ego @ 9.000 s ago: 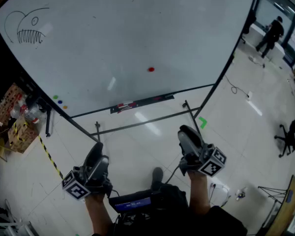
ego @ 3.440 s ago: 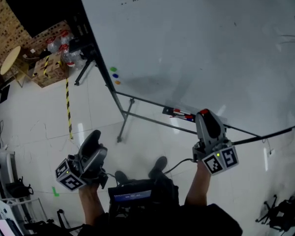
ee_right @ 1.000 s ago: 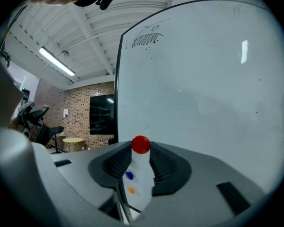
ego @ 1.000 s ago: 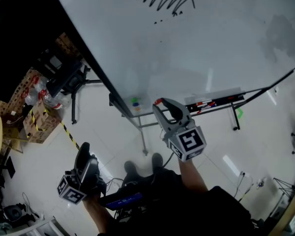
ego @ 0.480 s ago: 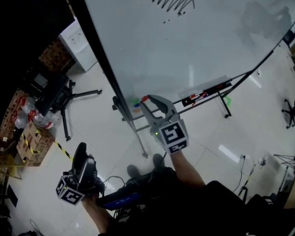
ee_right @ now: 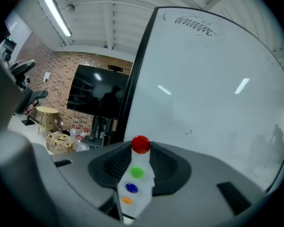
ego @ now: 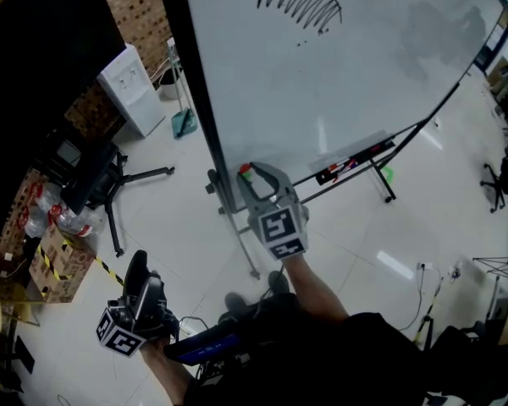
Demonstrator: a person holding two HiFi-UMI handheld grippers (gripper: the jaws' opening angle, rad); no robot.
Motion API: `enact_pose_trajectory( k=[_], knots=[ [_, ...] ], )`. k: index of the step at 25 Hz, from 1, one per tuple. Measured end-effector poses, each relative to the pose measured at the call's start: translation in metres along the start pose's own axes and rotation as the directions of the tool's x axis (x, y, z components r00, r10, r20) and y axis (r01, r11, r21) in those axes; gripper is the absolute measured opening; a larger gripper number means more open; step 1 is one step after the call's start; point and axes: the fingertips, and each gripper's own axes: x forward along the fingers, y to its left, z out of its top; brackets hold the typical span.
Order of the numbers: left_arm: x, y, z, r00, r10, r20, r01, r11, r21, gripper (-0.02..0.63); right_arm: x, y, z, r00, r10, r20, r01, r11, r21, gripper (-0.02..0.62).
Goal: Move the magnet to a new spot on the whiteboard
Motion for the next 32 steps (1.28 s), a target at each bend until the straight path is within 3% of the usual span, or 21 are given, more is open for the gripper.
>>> enact_pose_trajectory(
  k=[12, 25, 29, 32],
  knots=[
    [-0.003, 0.003, 0.007, 1.0, 0.002, 0.004, -0.002, 1.0, 0.001, 0.354, 0.008, -0.002, 0.002, 0.999, -0.049, 0.003, 0.049, 0.999, 0.02, 0.147],
    [-0.005, -0.001, 0.007, 1.0, -0.02, -0.01, 0.02, 1.0, 0.002, 0.354, 0.0, -0.005, 0.006, 0.998, -0.051, 0.022, 0.048, 0.993, 0.112, 0.164],
    [-0.003, 0.0, 0.005, 0.999, -0.041, -0.035, 0.041, 0.999, -0.011, 0.354, -0.02, -0.007, 0.007, 0.999, -0.011, 0.051, 0.0, 0.976, 0.216, 0.164],
    [0.007, 0.003, -0.004, 0.993, -0.082, -0.081, 0.079, 0.996, -0.033, 0.354, -0.055, -0.017, 0.012, 0.989, 0.022, 0.143, -0.07, 0.939, 0.336, 0.164]
  ],
)
